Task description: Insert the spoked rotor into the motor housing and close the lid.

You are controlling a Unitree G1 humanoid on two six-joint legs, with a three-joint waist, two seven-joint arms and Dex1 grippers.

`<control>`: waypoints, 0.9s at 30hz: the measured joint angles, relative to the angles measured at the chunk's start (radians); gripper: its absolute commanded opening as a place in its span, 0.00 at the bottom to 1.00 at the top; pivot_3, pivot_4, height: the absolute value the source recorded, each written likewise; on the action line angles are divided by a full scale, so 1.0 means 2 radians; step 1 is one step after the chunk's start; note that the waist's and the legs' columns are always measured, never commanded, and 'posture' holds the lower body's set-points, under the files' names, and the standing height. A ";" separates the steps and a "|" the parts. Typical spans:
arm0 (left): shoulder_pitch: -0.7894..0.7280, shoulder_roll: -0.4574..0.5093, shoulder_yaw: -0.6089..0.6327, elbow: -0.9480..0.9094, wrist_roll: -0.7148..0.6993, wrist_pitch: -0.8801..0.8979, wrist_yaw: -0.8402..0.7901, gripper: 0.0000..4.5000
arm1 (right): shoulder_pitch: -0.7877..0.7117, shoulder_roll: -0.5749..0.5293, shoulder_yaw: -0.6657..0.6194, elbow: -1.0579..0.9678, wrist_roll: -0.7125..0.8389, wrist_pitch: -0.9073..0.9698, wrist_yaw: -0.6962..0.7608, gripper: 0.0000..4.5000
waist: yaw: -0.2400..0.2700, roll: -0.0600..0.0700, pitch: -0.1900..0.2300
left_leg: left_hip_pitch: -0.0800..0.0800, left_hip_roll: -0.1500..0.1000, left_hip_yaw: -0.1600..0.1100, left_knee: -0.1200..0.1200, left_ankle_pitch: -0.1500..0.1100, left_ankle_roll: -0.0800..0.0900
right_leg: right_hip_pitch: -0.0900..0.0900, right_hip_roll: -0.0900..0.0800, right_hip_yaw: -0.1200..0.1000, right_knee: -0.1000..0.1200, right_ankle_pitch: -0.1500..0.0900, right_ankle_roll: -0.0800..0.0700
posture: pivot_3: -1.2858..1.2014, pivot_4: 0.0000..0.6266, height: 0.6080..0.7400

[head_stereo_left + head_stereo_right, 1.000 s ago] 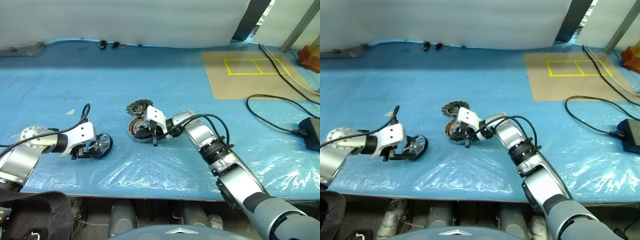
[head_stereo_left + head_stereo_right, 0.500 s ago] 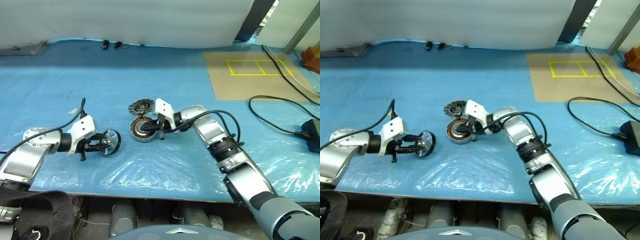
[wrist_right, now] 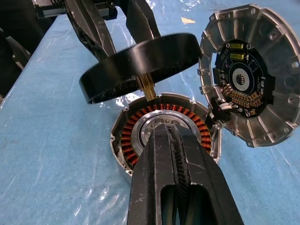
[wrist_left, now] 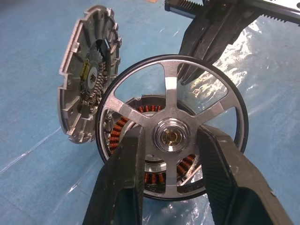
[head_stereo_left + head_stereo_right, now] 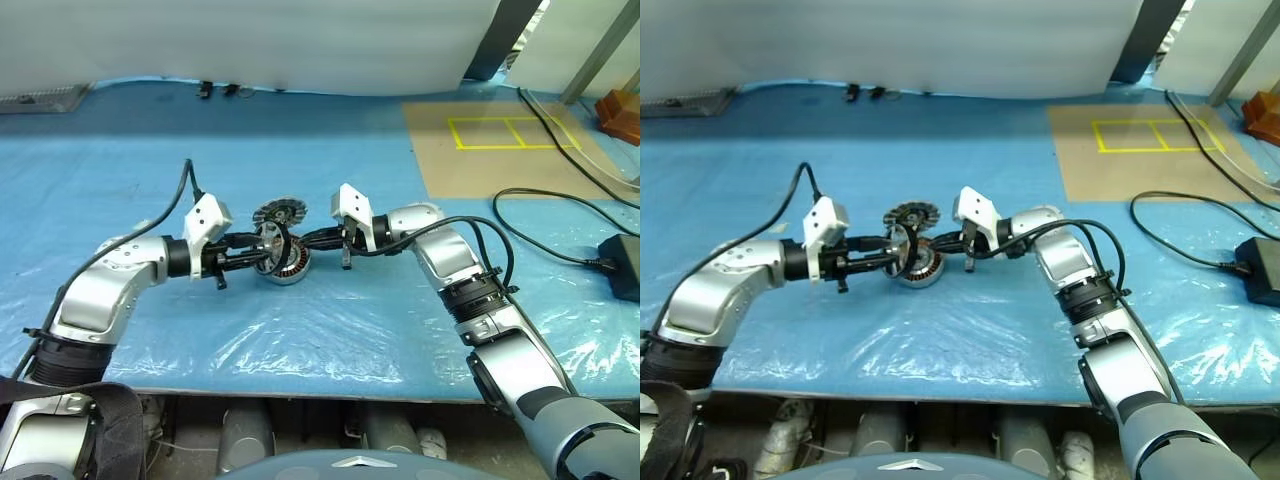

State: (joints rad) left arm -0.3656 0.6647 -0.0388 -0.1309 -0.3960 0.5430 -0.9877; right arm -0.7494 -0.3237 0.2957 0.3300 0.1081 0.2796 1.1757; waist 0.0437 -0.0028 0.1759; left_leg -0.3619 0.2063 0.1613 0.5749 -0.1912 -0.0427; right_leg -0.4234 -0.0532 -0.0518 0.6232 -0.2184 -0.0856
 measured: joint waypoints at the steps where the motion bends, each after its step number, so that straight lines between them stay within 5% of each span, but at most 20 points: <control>1: -0.004 -0.003 -0.005 0.005 0.005 0.000 0.004 0.29 | 0.000 0.000 -0.001 0.001 0.000 0.000 -0.001 0.00 | 0.000 0.000 0.000 | 0.000 0.000 0.000 0.000 0.000 0.000 | 0.000 0.000 0.000 0.000 0.000 0.000 | 0.52 0.24 1.00; 17: -0.021 -0.020 -0.031 0.039 0.044 -0.027 0.018 0.29 | -0.001 -0.003 -0.010 0.001 0.001 0.000 -0.020 0.00 | 0.000 0.000 0.000 | -0.001 0.000 -0.001 0.000 0.000 0.000 | 0.000 0.000 -0.001 0.000 0.000 0.000 | 0.52 0.24 1.00; 27: -0.030 0.001 -0.032 0.018 0.030 0.054 0.010 0.29 | -0.001 -0.006 -0.009 0.001 0.003 0.005 -0.020 0.00 | -0.001 0.000 0.000 | -0.001 0.000 -0.001 0.000 0.000 0.000 | 0.000 0.000 -0.001 0.000 0.000 0.000 | 0.52 0.24 1.00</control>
State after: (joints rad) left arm -0.4257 0.6674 -0.1018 -0.0948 -0.3367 0.6504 -0.9673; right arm -0.7522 -0.3360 0.2770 0.3327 0.1147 0.2899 1.1350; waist 0.0414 -0.0027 0.1759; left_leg -0.3635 0.2063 0.1592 0.5754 -0.1911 -0.0424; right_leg -0.4236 -0.0533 -0.0532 0.6229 -0.2184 -0.0857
